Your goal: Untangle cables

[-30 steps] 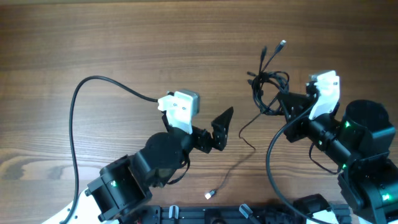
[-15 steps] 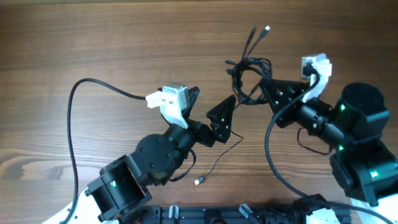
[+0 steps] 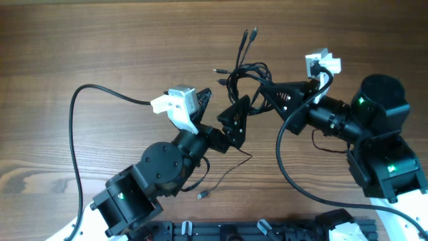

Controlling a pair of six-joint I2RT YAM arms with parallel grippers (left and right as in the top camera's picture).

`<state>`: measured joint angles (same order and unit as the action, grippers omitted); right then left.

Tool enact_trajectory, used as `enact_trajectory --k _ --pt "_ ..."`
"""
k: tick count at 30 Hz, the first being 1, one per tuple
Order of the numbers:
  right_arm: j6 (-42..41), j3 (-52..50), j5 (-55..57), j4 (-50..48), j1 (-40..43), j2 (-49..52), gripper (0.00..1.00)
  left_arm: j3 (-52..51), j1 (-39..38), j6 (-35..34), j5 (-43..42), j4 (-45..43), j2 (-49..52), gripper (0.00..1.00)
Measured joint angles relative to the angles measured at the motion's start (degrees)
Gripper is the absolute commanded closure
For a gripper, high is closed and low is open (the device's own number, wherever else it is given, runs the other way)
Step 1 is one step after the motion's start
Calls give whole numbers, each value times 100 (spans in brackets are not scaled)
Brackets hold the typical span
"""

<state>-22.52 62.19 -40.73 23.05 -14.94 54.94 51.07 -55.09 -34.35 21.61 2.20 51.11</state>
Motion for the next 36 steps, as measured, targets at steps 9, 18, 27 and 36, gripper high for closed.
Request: enact_trajectory --k 9,18,27,36 --pt "31 0 -306 -688 0 4 96 0 0 -74 133 133 0 13" --pt "269 0 -1051 -855 0 2 96 0 0 -107 262 -192 262 77" --pt "636 11 -713 -372 0 13 64 0 2 -46 789 -225 273 96" --pt "1797 11 262 254 15 -229 34 0 9 1137 1064 -70 273 96"
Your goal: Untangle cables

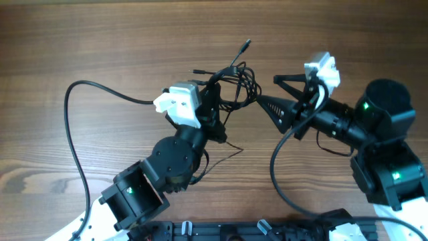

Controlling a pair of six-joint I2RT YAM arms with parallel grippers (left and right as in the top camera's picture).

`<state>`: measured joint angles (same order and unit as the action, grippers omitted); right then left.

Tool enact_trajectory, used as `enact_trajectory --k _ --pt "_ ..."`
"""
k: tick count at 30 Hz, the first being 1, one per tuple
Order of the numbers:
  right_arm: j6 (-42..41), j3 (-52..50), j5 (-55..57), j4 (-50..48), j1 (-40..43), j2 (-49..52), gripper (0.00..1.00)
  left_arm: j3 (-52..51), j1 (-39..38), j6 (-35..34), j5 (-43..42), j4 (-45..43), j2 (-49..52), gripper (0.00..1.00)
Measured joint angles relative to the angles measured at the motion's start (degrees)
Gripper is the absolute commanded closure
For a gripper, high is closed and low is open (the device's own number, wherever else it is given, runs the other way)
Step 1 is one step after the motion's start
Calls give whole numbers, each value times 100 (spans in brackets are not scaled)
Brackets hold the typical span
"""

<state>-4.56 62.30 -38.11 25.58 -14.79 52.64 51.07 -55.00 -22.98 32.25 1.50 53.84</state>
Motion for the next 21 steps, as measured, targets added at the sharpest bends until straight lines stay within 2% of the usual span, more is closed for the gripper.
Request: enact_trajectory --k 2,6,9,13,21 --pt "365 0 575 186 0 -258 32 0 2 304 -199 0 0 96" --pt "487 2 1797 501 0 -643 31 0 0 697 -647 -2 -28 96" --pt "509 2 2037 577 0 -680 31 0 0 789 -1119 -46 -155 96" --pt "802 2 1576 579 0 -680 31 0 0 815 -1788 -151 -518 96" --pt "1204 2 87 518 0 -680 31 0 0 857 -2127 140 -872 96"
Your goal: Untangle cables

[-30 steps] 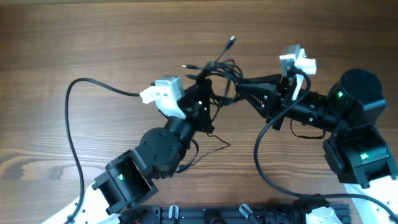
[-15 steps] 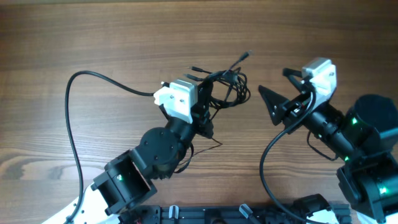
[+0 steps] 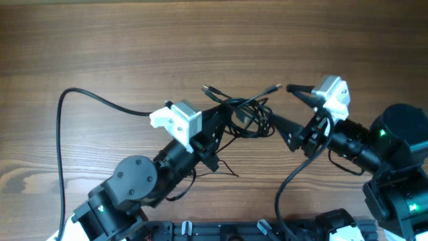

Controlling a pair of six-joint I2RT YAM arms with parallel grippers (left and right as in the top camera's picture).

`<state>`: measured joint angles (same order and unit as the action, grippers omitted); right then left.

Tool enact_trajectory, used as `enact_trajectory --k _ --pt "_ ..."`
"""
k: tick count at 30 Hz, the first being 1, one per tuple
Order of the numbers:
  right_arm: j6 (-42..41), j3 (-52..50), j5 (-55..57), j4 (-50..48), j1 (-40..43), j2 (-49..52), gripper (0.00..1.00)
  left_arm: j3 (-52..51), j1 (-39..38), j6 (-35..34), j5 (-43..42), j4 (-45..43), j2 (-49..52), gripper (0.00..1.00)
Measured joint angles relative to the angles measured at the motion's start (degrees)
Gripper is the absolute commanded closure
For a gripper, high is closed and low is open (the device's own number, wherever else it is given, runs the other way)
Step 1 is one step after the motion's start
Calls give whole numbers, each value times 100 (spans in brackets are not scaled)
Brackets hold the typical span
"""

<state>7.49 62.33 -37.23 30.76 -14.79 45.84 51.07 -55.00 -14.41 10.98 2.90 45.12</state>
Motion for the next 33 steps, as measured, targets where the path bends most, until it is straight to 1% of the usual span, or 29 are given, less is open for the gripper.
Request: enact_trajectory --k 6,11,15,17,19,20,23,25,27,28,33 --pt "76 0 -393 -13 0 0 32 0 0 0 -39 9 -2 96" --pt "186 -2 -1172 -122 0 0 32 0 0 0 -46 2 92 96" --pt "208 0 -1335 -229 0 7 32 0 0 -2 -498 -192 380 96" --pt "205 0 -1220 -251 0 28 36 0 0 -2 -796 -286 520 96" --pt "9 0 -675 -247 0 83 45 0 2 0 -1019 -332 581 96" --pt "-107 7 -339 -173 -2 109 47 0 2 0 -1056 -332 590 96" --pt "-658 20 944 240 -11 153 46 0 22 0 -1062 -297 595 96" --pt "-1060 31 1799 492 -35 151 42 -2 26 0 -1001 -289 595 96" --pt "-1362 44 2435 680 -90 151 33 -4 26 0 -935 -289 595 96" --pt "-1493 46 2693 741 -92 151 31 -7 26 2 -916 -289 592 96" --pt "-1904 48 3724 986 -98 151 30 -9 22 2 -737 -280 592 96"
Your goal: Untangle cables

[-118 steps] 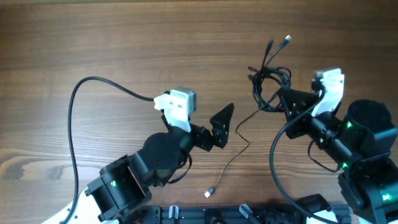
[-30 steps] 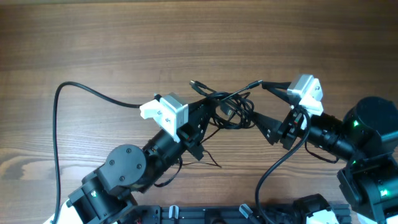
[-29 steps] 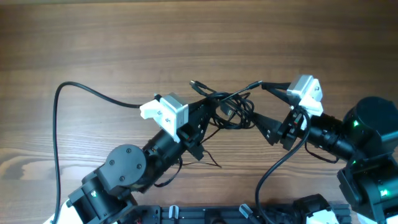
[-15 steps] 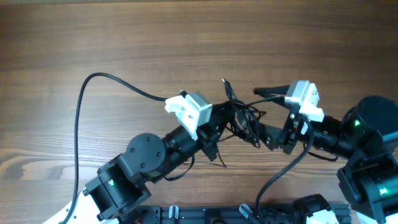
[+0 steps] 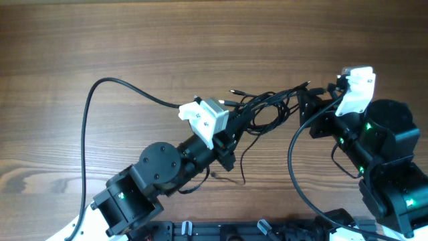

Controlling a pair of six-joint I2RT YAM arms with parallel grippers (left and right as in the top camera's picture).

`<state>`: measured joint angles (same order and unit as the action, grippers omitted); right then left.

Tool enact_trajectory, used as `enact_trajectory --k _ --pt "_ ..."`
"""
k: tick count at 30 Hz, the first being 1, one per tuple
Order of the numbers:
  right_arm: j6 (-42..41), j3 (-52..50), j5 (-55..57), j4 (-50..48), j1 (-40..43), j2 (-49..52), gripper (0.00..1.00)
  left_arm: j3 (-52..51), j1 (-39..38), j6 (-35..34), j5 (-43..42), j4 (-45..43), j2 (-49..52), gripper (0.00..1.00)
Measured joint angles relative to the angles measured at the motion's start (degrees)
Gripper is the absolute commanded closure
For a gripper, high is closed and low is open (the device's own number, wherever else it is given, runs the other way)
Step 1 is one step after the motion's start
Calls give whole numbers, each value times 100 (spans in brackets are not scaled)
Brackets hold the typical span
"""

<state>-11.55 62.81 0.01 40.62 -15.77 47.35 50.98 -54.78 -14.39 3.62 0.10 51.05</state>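
Note:
The tangle of thin black cables [image 5: 264, 112] hangs stretched between my two grippers above the wooden table [image 5: 134, 40]. Its left side runs into my left gripper [image 5: 235, 126], which is shut on it just below the white wrist camera. Its right side runs into my right gripper [image 5: 309, 106], whose fingers look closed on the strands. One plug end [image 5: 235, 92] sticks out to the upper left and another [image 5: 305, 85] to the upper right. A loose strand [image 5: 245, 159] trails down from the bundle toward the table.
The left arm's own thick black lead [image 5: 90, 127] loops over the table's left half. The right arm's lead [image 5: 294, 167] curves down beside its base. Both arm bases fill the lower corners, and a black rail [image 5: 234, 231] runs along the front edge.
The right gripper was open to the right of the bundle; now it sits further right and is closed on the strands. The left gripper has moved right with the bundle, which is stretched wider.
At first both grippers were at the tangle near the table's middle. Then the right gripper stood open, apart from the bundle, while the left held and shifted it. Now both hold it, pulled out sideways between them.

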Motion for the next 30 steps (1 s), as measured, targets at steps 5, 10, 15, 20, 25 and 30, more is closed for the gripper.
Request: enact_trajectory --k 5,10,15,20,25,30 --pt "-79 -2 590 55 -2 0 20 0 -7 0 223 120 0 96" --pt "-79 0 1558 181 -66 2 9 -2 -42 2 625 407 -50 97" --pt "-83 -2 2367 179 -70 2 2 -2 -66 83 831 472 -168 96" --pt "-83 -2 3445 181 -70 35 0 -2 -74 87 1281 717 -205 96" --pt "-76 -2 4100 -9 -153 70 0 -2 -153 90 1851 911 -214 96" --pt "-17 -2 4179 -57 -210 120 0 7 -223 129 2520 1416 -214 96"
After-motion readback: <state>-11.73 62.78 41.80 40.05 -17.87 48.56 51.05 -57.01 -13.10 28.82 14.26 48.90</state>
